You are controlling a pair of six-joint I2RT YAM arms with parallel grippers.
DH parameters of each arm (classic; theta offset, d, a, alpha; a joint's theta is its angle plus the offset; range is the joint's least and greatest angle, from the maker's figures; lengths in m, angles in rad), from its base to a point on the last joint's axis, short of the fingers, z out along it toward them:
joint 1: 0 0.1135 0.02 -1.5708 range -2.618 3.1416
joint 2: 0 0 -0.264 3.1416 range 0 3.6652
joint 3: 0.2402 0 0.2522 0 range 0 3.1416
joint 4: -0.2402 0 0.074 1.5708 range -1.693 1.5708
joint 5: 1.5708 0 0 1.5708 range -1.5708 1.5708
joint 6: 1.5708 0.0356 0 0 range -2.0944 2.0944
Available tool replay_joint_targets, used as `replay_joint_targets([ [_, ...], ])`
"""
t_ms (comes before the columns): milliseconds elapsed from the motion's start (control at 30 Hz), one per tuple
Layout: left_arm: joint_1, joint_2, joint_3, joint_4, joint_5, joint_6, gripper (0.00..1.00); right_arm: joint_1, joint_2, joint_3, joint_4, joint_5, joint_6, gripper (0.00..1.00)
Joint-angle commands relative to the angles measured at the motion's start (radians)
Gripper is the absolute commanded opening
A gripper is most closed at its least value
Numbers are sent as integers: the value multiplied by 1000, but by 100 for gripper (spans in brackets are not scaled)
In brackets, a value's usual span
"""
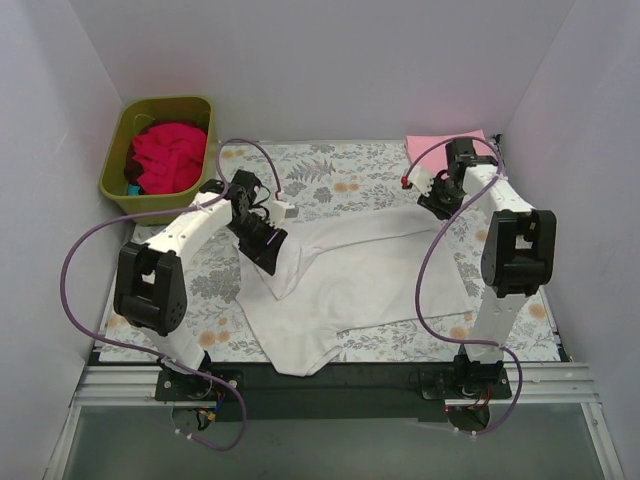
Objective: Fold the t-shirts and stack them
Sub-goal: Fold the tshirt
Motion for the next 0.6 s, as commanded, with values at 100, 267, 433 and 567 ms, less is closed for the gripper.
replay_joint_targets([
  [100,95,19,80,148,-29,-161,40,23,83,190,-94,-37,114,24],
  [267,95,117,86,220,-121,-264,38,65,185,201,-89,2,192,20],
  [433,101,187,63,279,-219,-298,33,68,248,206,-83,46,218,20],
  [567,124,266,90,292,-284,-313,27,68,252,158,-62,69,227,25],
])
